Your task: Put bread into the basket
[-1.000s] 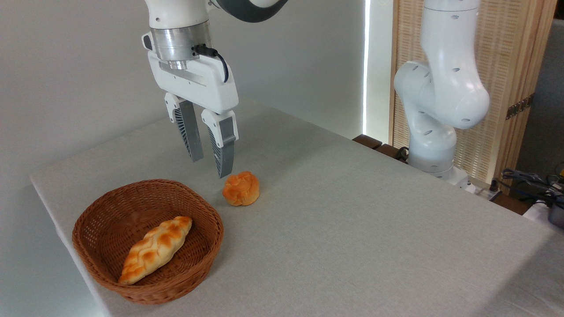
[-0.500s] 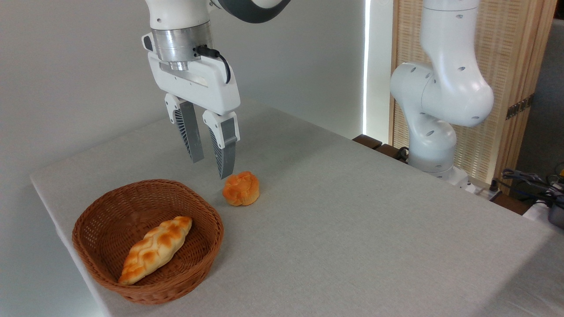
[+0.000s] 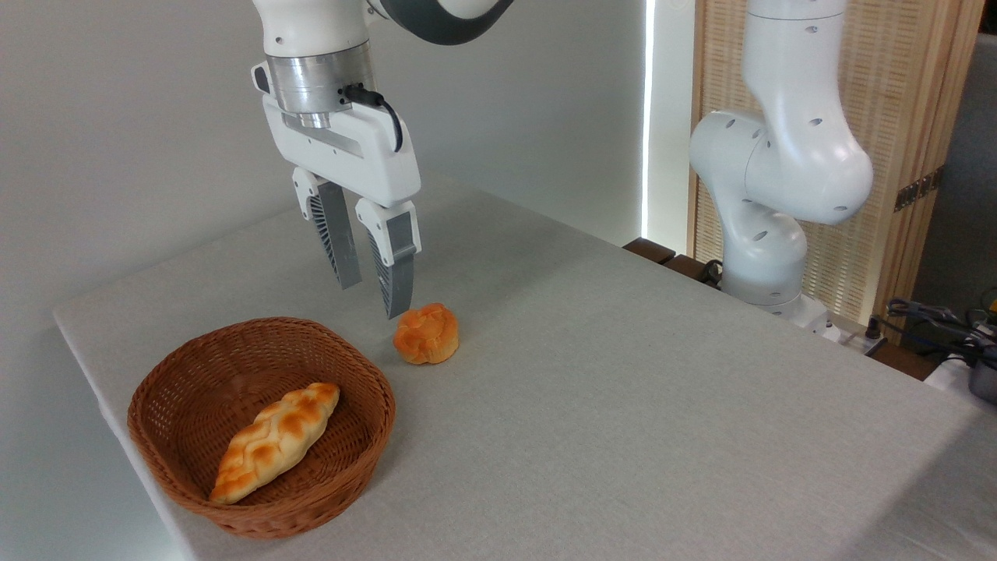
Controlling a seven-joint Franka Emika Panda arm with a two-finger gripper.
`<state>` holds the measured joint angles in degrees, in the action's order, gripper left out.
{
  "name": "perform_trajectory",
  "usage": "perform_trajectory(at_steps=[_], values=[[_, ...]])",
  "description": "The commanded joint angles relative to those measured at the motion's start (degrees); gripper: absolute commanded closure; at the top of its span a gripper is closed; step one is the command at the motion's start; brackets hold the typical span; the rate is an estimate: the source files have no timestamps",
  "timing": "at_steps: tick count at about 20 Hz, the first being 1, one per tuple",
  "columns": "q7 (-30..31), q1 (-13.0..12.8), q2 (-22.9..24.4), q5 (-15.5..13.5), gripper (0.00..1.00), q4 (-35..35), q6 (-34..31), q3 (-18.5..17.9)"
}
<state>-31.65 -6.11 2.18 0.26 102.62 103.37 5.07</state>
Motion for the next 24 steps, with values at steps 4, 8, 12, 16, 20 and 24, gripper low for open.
perform_trajectory(at_steps=[4, 8, 12, 16, 20, 24], values=[[-3.7, 0.6, -0.3, -1.0, 0.0, -1.6, -0.6, 0.0], [-3.7, 0.7, -0.9, -1.1, 0.0, -1.6, -0.5, 0.0], [-4.1, 0.8, -0.9, -1.1, 0.0, -1.5, -0.3, 0.0], [-6.1, 0.7, -0.2, -1.2, 0.0, -0.9, 0.1, 0.0], [-6.1, 0.7, 0.1, -1.6, 0.0, 0.7, -0.6, 0.6], [-6.1, -1.4, 2.0, -3.7, 0.0, 7.0, 0.7, 0.7]])
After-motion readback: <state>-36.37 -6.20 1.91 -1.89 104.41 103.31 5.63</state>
